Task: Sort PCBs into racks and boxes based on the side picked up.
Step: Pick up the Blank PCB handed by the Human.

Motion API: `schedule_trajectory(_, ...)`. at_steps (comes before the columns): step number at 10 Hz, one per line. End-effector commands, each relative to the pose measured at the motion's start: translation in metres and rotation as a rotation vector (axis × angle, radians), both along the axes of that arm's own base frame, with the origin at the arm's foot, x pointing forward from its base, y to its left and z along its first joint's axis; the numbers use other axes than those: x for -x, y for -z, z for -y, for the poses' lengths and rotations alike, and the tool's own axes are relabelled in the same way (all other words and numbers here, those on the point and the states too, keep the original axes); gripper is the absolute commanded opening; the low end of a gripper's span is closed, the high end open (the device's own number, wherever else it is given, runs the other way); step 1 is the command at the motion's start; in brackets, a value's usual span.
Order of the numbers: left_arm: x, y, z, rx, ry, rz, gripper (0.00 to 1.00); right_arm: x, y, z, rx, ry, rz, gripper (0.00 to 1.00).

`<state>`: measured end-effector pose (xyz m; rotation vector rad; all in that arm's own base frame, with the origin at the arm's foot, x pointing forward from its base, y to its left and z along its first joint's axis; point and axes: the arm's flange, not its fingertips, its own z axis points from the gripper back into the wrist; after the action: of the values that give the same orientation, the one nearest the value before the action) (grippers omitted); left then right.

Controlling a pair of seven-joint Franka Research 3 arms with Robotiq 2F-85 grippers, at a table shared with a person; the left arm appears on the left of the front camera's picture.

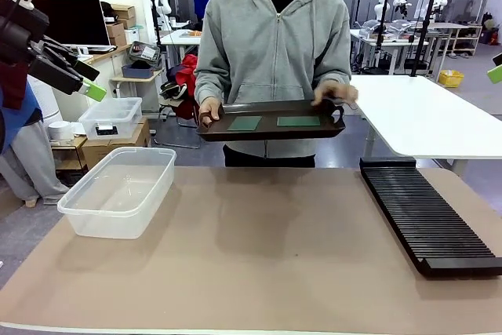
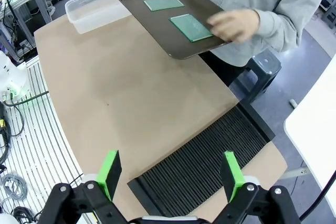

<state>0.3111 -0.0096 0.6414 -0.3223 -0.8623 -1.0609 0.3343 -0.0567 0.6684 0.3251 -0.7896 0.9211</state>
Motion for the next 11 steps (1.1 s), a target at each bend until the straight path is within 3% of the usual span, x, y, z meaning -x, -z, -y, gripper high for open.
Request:
schedule_trajectory(1, -0.0009, 0.0003, 0.0008, 0.0, 0.0, 0.001, 1.0, 0.0014, 0.0003, -0.0011, -0.009, -0.01, 0.002, 1.0)
schedule_trajectory(11, -0.0009, 0.0003, 0.0008, 0.0, 0.0, 0.001, 1.0, 0.0014, 0.0003, -0.0011, -0.009, -0.01, 0.002, 1.0)
